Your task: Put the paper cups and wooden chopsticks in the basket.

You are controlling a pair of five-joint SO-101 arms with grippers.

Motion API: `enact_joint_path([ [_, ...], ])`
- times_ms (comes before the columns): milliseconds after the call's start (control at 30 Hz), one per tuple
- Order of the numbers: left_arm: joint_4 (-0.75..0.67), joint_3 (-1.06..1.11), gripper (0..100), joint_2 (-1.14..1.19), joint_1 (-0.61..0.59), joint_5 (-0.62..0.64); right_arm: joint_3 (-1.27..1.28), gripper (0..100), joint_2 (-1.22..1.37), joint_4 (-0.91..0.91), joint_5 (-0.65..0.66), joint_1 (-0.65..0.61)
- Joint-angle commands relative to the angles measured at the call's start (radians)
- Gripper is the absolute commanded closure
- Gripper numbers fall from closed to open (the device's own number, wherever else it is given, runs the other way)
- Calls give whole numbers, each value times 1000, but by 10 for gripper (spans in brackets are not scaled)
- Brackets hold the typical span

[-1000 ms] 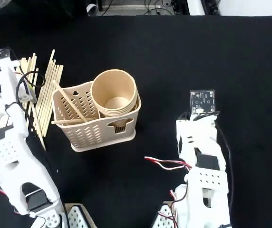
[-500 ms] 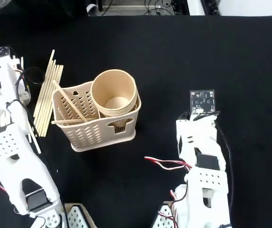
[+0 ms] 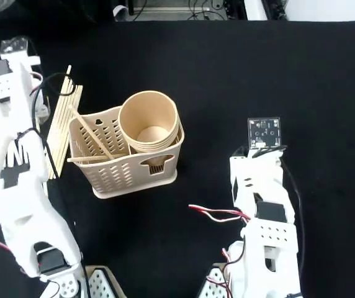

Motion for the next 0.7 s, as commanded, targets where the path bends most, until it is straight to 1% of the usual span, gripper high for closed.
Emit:
enact_joint_path([
  [0, -57, 101, 972, -193, 8, -2, -2, 986, 5, -20, 5, -14],
  [100, -169, 291, 972, -359, 10, -2, -2, 986, 5, -20, 5, -14],
  [300, -502, 762, 972, -809, 10, -3, -2, 986, 5, -20, 5, -14],
  [400, -634, 943, 972, -1033, 25, -3, -2, 986, 5, -20, 5, -14],
  [500, -706, 1046, 972, -1221, 50, -3, -2, 986, 5, -20, 5, -14],
  [667, -802, 1136, 971, -1504, 122, 2, -2, 986, 5, -20, 5, -14],
])
